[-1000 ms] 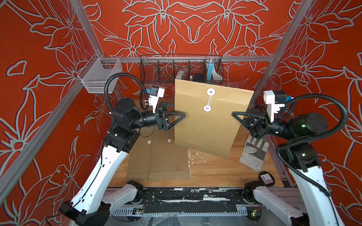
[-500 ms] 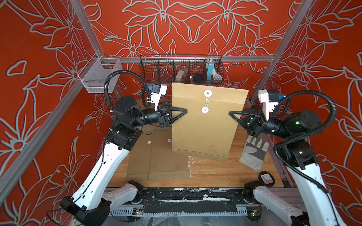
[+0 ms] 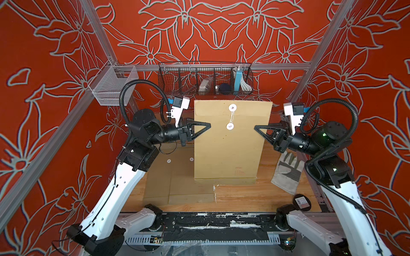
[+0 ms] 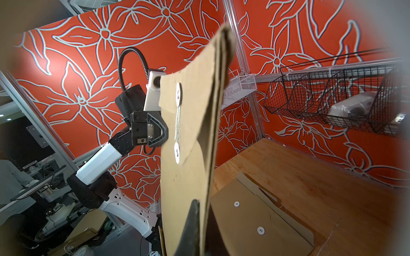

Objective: Open the file bag
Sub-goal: Pick up the file bag from the center of the board.

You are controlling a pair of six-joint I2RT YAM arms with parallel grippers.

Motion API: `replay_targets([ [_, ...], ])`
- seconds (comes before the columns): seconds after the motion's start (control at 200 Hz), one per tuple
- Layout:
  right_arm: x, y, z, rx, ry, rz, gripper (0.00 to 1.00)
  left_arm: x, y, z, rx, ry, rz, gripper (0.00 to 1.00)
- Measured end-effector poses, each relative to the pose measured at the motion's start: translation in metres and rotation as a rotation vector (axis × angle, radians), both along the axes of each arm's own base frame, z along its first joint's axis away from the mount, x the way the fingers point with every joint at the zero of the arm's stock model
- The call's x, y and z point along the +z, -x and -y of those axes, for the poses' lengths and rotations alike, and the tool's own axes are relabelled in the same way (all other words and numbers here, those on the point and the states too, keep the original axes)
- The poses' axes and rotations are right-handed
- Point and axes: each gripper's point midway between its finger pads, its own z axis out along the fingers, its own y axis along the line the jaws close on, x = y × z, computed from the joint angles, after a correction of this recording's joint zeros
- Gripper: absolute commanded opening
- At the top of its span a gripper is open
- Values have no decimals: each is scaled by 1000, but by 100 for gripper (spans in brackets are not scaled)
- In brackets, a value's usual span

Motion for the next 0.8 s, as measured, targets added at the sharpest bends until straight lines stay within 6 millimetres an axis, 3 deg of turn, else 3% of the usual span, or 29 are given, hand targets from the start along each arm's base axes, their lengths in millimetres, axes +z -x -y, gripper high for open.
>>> replay_targets([
  [0.245,-12,-9,0,-34,13,-39,0,-10,-5,-1,38,-29,-22,0],
  [0.395,-29,-26,8,-141,51,-93,53,-24,-12,-3,86,-73,-50,0],
  [0.475,-42,-40,17,-238,78,-142,66,-31,-18,-7,134,-106,-60,0],
  [0.691,-85,-78,43,-480,189,-270,69,-48,-33,-22,279,-210,-66,0],
  [0.801,-97,-87,44,-505,213,-307,68,-56,-40,-32,356,-272,-57,0],
])
